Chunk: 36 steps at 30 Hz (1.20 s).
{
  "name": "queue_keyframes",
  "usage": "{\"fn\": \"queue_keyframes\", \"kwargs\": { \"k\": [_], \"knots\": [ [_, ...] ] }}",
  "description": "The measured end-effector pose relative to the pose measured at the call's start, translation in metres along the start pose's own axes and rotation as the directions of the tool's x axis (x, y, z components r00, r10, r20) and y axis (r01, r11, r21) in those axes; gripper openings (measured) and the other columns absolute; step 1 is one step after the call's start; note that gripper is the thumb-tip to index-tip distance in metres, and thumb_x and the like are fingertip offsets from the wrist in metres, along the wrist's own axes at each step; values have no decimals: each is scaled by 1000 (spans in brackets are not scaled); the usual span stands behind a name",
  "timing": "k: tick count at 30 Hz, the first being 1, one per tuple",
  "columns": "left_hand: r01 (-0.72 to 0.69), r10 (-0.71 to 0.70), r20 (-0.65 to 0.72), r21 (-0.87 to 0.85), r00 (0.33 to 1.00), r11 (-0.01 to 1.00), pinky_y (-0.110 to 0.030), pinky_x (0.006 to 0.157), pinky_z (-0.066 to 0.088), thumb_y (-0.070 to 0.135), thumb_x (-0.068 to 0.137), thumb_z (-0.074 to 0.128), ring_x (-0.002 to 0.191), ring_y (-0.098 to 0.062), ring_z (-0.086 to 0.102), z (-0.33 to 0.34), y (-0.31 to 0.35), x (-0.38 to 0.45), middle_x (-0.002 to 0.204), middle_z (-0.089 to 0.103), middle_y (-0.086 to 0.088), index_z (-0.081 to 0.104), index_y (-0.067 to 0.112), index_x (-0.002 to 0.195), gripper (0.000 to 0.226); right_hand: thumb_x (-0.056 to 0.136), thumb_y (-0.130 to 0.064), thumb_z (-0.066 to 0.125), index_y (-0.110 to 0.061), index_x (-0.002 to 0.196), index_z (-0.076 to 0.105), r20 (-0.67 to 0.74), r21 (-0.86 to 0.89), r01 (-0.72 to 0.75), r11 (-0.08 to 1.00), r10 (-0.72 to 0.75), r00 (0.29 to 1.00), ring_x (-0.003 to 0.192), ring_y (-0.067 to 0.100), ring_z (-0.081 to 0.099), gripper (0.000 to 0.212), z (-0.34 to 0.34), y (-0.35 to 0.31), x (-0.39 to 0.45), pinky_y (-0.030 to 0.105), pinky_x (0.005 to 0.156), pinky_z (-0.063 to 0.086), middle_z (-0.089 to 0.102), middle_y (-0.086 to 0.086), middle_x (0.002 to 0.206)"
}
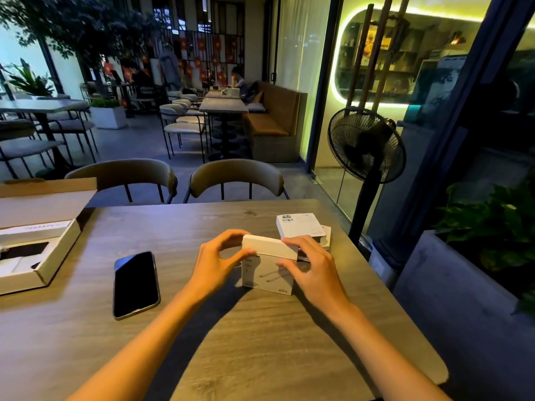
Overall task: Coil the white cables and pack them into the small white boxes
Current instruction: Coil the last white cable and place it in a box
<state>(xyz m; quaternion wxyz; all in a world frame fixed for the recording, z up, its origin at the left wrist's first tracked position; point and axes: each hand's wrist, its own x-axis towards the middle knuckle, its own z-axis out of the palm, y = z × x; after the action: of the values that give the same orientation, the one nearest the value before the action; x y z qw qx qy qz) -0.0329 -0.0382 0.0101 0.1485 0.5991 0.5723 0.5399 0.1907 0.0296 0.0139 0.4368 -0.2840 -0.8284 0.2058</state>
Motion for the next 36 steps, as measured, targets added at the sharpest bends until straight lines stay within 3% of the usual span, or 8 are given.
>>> {"fn": "queue_keyframes", "kwargs": {
  "k": [14, 16, 19, 22, 25, 30, 33, 36],
  "knots": [
    [37, -35, 103, -18, 994, 999, -36, 90, 56, 40, 89, 59, 110, -8, 61, 11, -5, -2, 117, 63, 13, 61, 53, 110, 24, 89, -14, 77, -12, 130, 61, -57, 2, 37, 999, -37, 998, 119, -1, 53, 44, 8, 1, -8, 4, 86, 50, 62, 0, 125],
    [53, -52, 89, -13, 995, 998, -28, 89, 54, 41, 89, 63, 116, -6, 58, 15, -1, -3, 123, 59, 17, 47, 63, 126, 46, 87, -15, 80, -10, 129, 61, -68, -36, 25, 999, -28, 997, 118, 1, 52, 46, 8, 0, -7, 0, 85, 47, 62, 5, 125],
    [88, -85, 77, -34, 993, 996, -21, 93, 47, 38, 82, 78, 124, 2, 49, 23, 5, -10, 140, 46, 16, 22, 48, 150, 89, 84, -27, 82, -12, 123, 63, -98, -109, -40, 993, 29, 995, 118, 5, 51, 46, 10, -6, -5, 2, 76, 50, 56, 1, 124],
    [5, 0, 269, -17, 963, 1000, -14, 103, 38, 39, 72, 87, 139, 7, 28, 30, 3, -14, 156, 20, 18, 13, 39, 156, 112, 86, -45, 76, -18, 117, 63, -26, -59, -138, 989, 136, 990, 102, 0, 56, 43, 17, -19, -4, 10, 67, 53, 56, -7, 115],
    [23, 23, 365, -120, 931, 993, -25, 113, 34, 35, 65, 93, 147, -5, 23, 29, 1, -13, 162, 11, 12, 5, 36, 157, 127, 97, -41, 64, -21, 122, 65, 145, 48, -180, 982, 172, 974, 96, 4, 60, 31, 21, -27, -1, 12, 71, 54, 58, -9, 115],
    [113, -83, 207, -138, 975, 984, -37, 94, 57, 36, 73, 86, 119, -9, 62, 8, -1, -10, 128, 64, 4, 42, 34, 136, 77, 100, -30, 63, -28, 129, 65, 172, 66, -172, 983, 159, 972, 118, -7, 48, 30, 10, -23, 12, 8, 88, 44, 46, -13, 131],
    [157, -127, 173, -174, 977, 972, -38, 80, 61, 42, 69, 86, 106, -18, 69, -2, -5, -8, 110, 72, -1, 59, 22, 111, 54, 97, -28, 67, -38, 141, 50, 198, 62, -248, 967, 231, 953, 132, 2, 37, 49, -2, -14, 19, 17, 98, 42, 39, -12, 147],
    [161, -129, 176, -184, 976, 970, -42, 91, 58, 33, 77, 79, 113, -12, 66, -2, -7, -6, 116, 71, 4, 61, 24, 121, 49, 98, -26, 66, -38, 132, 57, 260, 93, -285, 954, 253, 932, 117, 3, 53, 37, -6, -10, 20, 25, 84, 58, 57, -13, 130]
  ]
}}
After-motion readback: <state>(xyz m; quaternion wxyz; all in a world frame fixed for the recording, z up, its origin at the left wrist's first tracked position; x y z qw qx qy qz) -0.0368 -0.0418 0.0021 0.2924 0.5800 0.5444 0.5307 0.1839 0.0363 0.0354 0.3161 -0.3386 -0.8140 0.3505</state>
